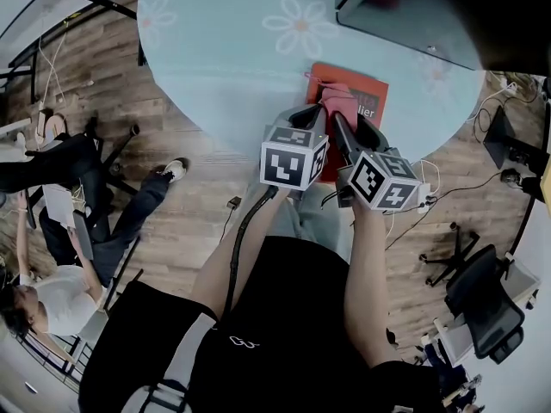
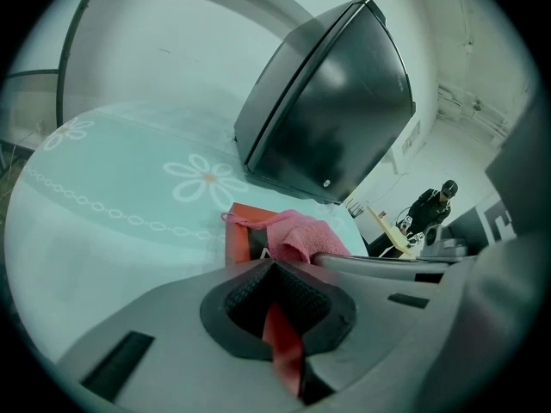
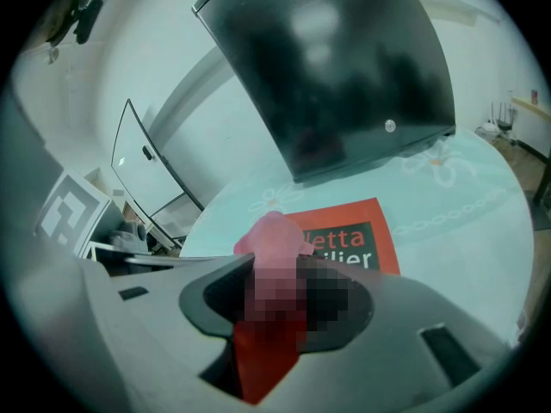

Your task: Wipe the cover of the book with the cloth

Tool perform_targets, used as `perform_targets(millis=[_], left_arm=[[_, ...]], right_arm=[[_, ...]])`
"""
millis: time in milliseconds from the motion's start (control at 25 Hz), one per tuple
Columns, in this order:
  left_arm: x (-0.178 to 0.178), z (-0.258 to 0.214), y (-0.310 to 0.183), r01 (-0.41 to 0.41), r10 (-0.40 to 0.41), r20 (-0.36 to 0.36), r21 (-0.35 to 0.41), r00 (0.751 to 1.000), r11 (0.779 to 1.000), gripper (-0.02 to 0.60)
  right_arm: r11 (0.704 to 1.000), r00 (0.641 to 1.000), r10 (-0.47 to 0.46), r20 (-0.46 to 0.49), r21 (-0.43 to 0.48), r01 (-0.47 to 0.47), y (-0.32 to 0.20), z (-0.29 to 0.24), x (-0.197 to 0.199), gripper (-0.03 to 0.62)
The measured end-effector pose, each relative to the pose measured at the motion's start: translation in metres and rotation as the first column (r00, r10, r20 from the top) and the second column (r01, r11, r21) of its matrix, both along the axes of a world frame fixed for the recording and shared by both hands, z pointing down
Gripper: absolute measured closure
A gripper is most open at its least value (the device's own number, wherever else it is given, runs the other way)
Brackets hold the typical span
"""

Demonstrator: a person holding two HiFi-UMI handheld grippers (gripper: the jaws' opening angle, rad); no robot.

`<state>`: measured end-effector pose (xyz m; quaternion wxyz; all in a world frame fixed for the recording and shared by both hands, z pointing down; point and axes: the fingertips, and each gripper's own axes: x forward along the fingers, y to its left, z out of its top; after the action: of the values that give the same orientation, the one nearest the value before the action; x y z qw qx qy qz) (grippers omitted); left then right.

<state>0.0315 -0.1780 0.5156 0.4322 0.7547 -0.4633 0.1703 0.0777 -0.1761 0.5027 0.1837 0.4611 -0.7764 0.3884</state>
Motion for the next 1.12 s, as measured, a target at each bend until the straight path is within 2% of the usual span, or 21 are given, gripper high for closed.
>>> perform_targets(millis=[120,240,400,720,1120], left_arm=[[0.010,0.000,0.003,-0.002,0.002,0.011,-0.002,1.000,1.000,0.569],[0.018,0.001,0.006,-0.010,0.010,0.024,-0.003,1.000,1.000,0.569],[0.027,0.000,0.008,-0.011,0.011,0.041,-0.002,0.999,1.000,0.569],[0.057,-0.015,-0.001,0.007,-0.007,0.023,0.026,1.000,1.000,0.569],[0.078,-0.009,0.011,-0.005,0.005,0.020,0.010,1.000,1.000,0.569]], right_arm=[[1.000,1.000,0.005,0.003,-0.003,-0.005,0.002,0.001,0.010,0.434],[1.000,0.999,-0.015,-0.035,0.005,0.015,0.004,0.001,0.019,0.436],[1.000,1.000,-0.013,-0.016,0.004,0.013,0.005,0.003,0.029,0.434],[1.000,0.999,-0.013,-0.031,-0.021,0.012,0.006,0.002,0.062,0.436],[1.000,0.999,0.009,-0.045,-0.010,-0.009,0.009,0.002,0.088,0.434]])
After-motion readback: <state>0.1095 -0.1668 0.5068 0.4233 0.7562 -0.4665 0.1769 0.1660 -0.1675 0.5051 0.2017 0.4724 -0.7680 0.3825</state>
